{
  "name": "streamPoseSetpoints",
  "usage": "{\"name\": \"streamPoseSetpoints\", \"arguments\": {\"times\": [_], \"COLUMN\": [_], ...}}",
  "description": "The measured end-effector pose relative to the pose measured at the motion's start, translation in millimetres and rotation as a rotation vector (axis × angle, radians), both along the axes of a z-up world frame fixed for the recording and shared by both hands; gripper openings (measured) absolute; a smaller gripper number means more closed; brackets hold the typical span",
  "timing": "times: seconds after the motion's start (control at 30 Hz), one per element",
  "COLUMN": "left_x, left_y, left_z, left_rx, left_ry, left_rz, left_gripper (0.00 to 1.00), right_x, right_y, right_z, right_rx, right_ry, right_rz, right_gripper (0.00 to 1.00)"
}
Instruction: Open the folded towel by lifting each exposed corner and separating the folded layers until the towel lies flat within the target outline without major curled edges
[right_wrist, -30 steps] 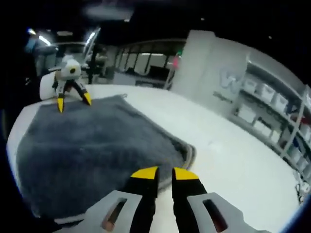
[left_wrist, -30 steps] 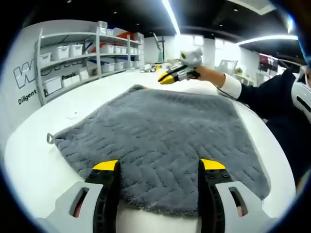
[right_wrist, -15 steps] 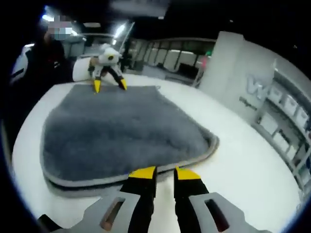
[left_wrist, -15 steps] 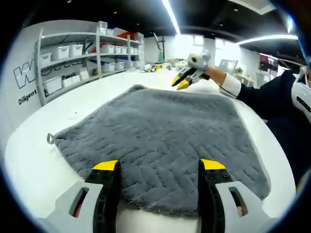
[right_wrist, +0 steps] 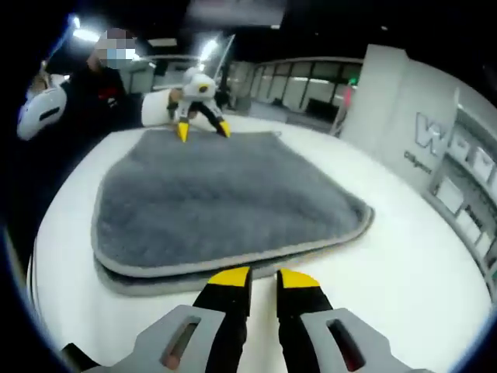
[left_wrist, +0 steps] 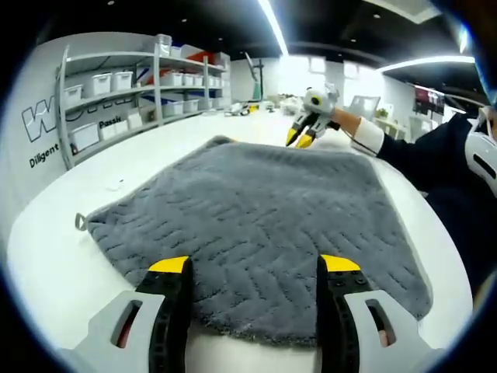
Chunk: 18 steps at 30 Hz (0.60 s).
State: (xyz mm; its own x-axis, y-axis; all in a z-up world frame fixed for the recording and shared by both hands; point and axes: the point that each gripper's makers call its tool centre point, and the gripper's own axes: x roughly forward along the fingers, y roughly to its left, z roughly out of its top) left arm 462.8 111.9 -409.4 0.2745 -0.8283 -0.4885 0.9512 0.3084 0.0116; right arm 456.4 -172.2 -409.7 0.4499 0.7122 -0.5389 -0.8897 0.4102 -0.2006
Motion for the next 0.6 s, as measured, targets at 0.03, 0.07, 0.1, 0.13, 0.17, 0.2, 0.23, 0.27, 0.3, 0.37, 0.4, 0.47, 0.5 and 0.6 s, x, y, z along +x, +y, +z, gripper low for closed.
{"name": "streamPoseSetpoints", "arguments": {"times": [0.03,0.07,0.1,0.13,0.17,0.2,0.23,0.27,0.3,0.37,0.4,0.47,0.5,0.6], "left_x": [-0.1,-0.1,-0.1,-0.1,0.0,0.1,0.3,0.5,0.8,1.1,1.4,2.0,2.2,2.7], "left_y": [-0.1,-0.2,-0.2,-0.1,0.0,0.1,0.2,0.3,0.4,0.5,0.7,0.8,1.0,1.1], "left_z": [0.0,-0.1,-0.1,-0.1,-0.1,-0.2,-0.2,-0.2,-0.3,-0.3,-0.4,-0.4,-0.4,-0.4], "left_rx": [0.000,0.000,0.000,0.000,0.000,0.000,0.000,-0.001,-0.001,-0.002,0.000,0.002,0.002,0.001], "left_ry": [0.000,0.000,0.000,0.000,0.000,0.000,0.000,0.000,0.000,-0.001,-0.002,-0.002,-0.002,-0.002], "left_rz": [0.000,0.000,0.000,0.000,0.000,0.000,0.000,0.000,0.000,0.000,-0.001,0.000,0.000,-0.001], "left_gripper": [0.64,0.64,0.64,0.64,0.64,0.64,0.64,0.64,0.64,0.64,0.64,0.64,0.64,0.64], "right_x": [-0.4,-1.0,-1.2,-1.8,-2.6,-3.5,-4.3,-5.1,-5.6,-5.9,-7.0,-8.0,-7.8,-6.5], "right_y": [0.5,0.8,1.5,2.4,3.0,2.9,3.3,4.0,4.8,5.6,7.1,7.8,7.3,6.2], "right_z": [-0.6,-1.2,-1.3,-1.4,-1.9,-2.2,-2.3,-2.6,-2.9,-3.0,-3.2,-3.8,-3.9,-3.7], "right_rx": [0.010,0.022,0.030,0.036,0.046,0.048,0.051,0.057,0.065,0.068,0.074,0.083,0.088,0.083], "right_ry": [0.017,0.038,0.053,0.060,0.078,0.084,0.089,0.097,0.109,0.116,0.121,0.141,0.150,0.140], "right_rz": [-0.006,-0.019,-0.024,-0.024,-0.034,-0.036,-0.037,-0.038,-0.042,-0.045,-0.043,-0.055,-0.059,-0.041], "right_gripper": [0.07,0.06,0.06,0.06,0.06,0.06,0.06,0.05,0.05,0.05,0.05,0.05,0.04,0.02]}}
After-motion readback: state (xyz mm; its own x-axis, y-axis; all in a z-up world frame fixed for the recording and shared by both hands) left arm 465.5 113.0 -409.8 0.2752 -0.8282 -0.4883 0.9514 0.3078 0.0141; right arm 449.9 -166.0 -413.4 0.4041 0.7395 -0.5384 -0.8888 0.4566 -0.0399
